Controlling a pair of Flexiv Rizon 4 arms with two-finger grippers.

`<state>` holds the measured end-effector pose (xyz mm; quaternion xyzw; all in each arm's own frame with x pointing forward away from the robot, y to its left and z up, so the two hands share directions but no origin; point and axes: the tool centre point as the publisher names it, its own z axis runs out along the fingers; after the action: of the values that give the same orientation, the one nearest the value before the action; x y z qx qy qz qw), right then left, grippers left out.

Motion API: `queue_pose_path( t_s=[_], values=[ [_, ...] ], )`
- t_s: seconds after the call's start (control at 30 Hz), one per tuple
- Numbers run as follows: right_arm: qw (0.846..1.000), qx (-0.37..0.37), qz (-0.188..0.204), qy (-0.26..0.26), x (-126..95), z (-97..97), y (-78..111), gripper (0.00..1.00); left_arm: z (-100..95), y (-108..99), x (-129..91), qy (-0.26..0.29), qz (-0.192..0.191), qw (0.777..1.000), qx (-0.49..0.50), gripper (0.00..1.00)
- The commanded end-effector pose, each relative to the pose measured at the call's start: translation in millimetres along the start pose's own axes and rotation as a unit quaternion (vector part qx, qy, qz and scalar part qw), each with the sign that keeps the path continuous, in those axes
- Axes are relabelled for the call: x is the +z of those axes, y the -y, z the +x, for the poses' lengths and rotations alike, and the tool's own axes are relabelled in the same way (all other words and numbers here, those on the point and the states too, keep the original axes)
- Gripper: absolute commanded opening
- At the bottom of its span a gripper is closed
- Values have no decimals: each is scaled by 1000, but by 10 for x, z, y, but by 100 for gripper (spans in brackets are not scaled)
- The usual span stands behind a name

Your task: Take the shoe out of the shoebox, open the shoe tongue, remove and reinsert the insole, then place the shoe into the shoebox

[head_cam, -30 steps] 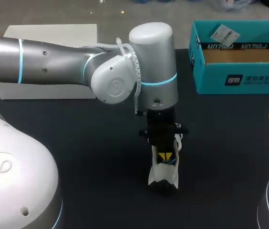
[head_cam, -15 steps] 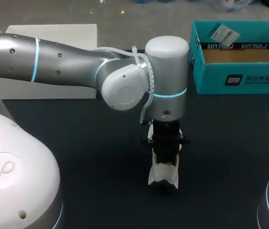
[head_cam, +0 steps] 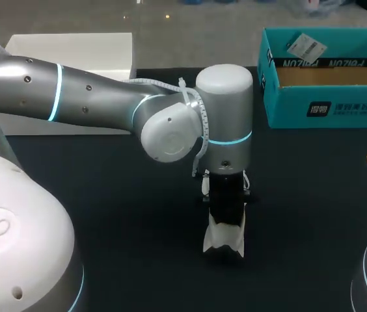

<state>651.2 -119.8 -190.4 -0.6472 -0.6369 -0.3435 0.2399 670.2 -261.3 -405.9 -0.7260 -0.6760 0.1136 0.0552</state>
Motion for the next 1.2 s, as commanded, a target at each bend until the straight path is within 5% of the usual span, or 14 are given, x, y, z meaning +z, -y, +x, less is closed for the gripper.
queue_pose_path(
  t_s=[0.03, 0.23, 0.5, 0.83, 1.2],
  values=[
    [1000, 0, -1, 1, 1, 3, 17, 100, 57, 82, -224, 9, -36, 999, 4, 0],
    [1000, 0, -1, 1, 1, 3, 17, 100, 92, 33, -401, 4, -63, 998, 9, 0],
    [1000, 0, -1, 1, 1, 3, 17, 100, 114, -158, -84, -6, -57, 998, 0, 0],
    [1000, 0, -1, 1, 1, 3, 17, 100, 68, -138, 90, -11, -39, 999, 8, 0],
    [1000, 0, -1, 1, 1, 3, 17, 100, -14, 160, -352, -8, -43, 998, 55, 0]
  ],
)
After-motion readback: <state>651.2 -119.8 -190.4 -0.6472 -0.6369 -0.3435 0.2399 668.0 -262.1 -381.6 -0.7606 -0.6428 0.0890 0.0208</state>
